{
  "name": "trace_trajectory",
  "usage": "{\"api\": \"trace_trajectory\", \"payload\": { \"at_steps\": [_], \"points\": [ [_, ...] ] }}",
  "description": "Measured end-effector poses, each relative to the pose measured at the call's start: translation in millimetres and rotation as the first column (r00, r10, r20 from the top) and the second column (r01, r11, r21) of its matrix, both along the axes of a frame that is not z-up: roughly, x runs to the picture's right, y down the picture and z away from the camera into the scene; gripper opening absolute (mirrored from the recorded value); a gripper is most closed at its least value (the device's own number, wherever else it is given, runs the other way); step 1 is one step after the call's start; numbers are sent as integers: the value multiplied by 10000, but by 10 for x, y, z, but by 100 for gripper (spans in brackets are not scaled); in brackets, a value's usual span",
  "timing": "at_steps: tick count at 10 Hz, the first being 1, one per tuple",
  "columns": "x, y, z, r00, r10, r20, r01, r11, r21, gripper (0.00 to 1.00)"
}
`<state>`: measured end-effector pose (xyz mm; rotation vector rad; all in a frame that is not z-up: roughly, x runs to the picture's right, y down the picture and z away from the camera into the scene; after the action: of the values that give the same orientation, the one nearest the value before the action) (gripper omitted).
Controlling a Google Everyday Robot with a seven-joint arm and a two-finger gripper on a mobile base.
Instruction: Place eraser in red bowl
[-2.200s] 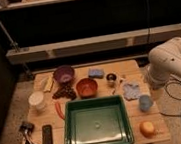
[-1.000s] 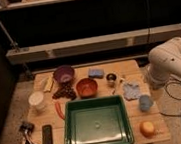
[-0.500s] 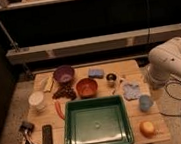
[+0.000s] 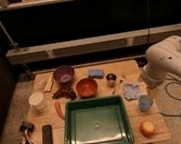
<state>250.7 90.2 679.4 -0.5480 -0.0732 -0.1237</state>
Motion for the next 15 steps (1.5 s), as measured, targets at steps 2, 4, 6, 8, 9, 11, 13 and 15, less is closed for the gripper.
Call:
{"api": "trace_trajectory", "payload": {
  "at_steps": [2, 4, 6, 8, 9, 11, 13, 15],
  "points": [
    [-550, -118, -122, 9829, -899, 1604, 876, 9959, 210, 65],
    [-1001, -158, -294, 9436, -1494, 2953, 1449, 9887, 372, 65],
    [-1480, -140, -483, 8838, -1991, 4235, 1985, 9790, 459, 65],
    [-1487, -125, -504, 8805, -2006, 4295, 2016, 9785, 439, 65],
    [-1492, -126, -503, 8801, -2011, 4302, 2019, 9784, 442, 65],
    [-1509, -128, -501, 8786, -2034, 4321, 2044, 9779, 448, 65],
    [-1562, -137, -461, 8628, -2227, 4538, 2246, 9731, 506, 65],
    [-1822, -106, -345, 7767, -2904, 5590, 2940, 9519, 861, 65]
  ]
}}
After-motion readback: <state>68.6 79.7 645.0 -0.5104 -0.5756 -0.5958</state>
